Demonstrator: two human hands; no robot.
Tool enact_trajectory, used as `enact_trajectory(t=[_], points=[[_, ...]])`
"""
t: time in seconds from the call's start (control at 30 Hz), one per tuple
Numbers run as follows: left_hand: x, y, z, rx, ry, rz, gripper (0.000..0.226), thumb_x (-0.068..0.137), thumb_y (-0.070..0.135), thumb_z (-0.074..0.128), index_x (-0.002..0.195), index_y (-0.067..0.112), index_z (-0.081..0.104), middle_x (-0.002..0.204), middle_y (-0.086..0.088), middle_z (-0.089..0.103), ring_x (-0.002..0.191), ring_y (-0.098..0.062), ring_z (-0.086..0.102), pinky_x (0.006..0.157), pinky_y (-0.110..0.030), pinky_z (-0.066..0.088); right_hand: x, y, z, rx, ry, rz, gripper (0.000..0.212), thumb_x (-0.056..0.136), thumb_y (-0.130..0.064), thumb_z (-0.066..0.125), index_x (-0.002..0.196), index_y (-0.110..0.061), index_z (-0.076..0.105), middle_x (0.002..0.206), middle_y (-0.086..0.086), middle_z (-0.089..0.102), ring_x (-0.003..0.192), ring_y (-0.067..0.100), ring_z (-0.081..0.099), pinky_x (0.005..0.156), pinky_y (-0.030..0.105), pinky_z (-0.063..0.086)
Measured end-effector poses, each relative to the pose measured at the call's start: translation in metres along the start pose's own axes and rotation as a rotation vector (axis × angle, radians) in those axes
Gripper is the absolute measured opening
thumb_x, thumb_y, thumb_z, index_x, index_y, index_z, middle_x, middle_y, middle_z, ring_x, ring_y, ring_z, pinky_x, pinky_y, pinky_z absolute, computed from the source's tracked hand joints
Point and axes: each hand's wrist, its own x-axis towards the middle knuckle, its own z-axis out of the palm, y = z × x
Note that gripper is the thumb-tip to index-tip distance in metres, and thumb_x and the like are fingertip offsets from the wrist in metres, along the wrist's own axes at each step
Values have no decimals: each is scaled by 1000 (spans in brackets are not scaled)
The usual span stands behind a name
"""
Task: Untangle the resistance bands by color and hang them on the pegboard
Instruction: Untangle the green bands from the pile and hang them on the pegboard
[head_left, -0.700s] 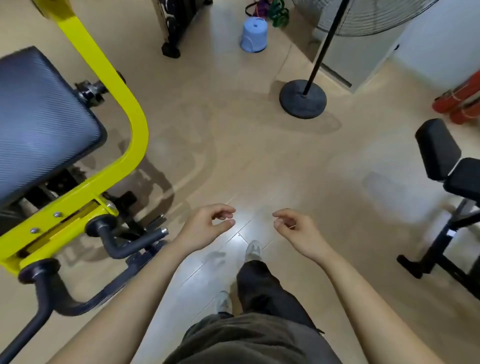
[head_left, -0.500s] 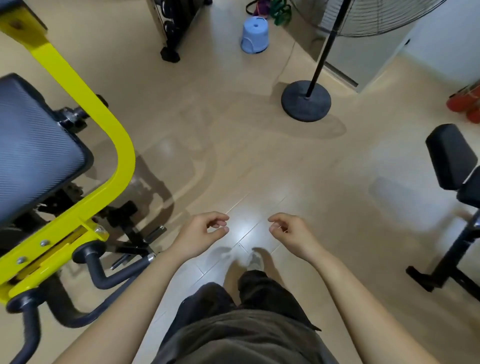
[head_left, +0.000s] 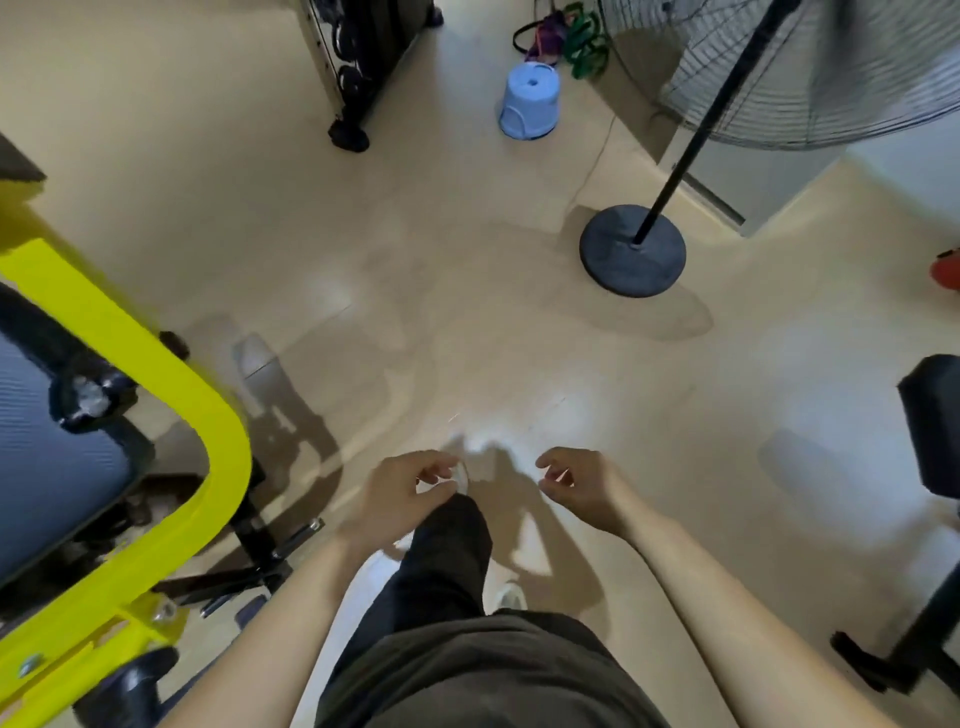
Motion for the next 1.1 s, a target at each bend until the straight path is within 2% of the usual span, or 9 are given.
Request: enact_trajectory(t=[0.13,0.23,0.3,0.43,0.63,0.83,0.97,1.03,1.1], points=[[70,7,-50,6,-16,6,29,90,33,74,119,34,71,101,21,73,96,2,67,93,-31,53,69,-28,-36,-64,-11,-10,18,91,-25,66,108,-21,71,88,-11,68,78,10,63,66,9,39],[121,24,-91,33,-51,15,33,93,32,72,125,32,69,102,28,67,95,12,62,94,-24,52,119,-48,-65,-45,22,9,14,89,-22,63,100,-18,72,85,-7,71,77,15,66,75,28,51],[160,34,-115,64,-80,28,33,93,32,71,126,31,68,105,25,68,95,13,61,94,-22,51,151,-59,-86,-28,30,23,12,89,-24,65,97,-19,71,86,-4,73,77,15,67,79,32,53],[238,60,-159,96,-88,26,34,92,34,69,126,34,69,109,23,70,99,7,63,94,-22,50,216,-77,-132,22,41,27,12,88,-22,69,98,-15,69,82,-4,70,77,15,64,80,32,52],[363,108,-211,172,-165,39,48,85,51,61,128,30,67,110,20,69,102,-3,65,97,-37,53,338,-90,-209,40,15,-12,22,90,-27,69,111,-23,70,90,-11,68,80,10,64,76,21,47],[461,141,-258,176,-45,-8,54,79,59,57,126,35,68,106,22,71,97,2,67,91,-36,56,443,-109,-294,-7,8,-100,22,91,-22,69,112,-17,71,91,-4,69,77,14,64,70,20,47],[518,160,-295,105,-42,-31,35,91,31,70,125,26,69,106,14,72,98,-4,67,89,-27,51,510,-133,-343,-58,-13,-108,25,92,-26,68,115,-18,71,91,-6,67,74,10,62,70,23,49],[553,160,-316,46,-39,-58,30,92,28,71,122,30,70,105,17,73,99,1,66,88,-18,48,550,-149,-364,-73,-29,-110,27,93,-28,66,118,-19,69,91,-6,67,74,6,59,68,19,44],[587,160,-340,18,-37,-90,27,92,29,71,118,33,72,104,20,73,99,3,66,87,-16,47,590,-168,-384,-91,-47,-113,29,94,-30,63,120,-19,68,94,-5,67,79,8,60,73,25,48]])
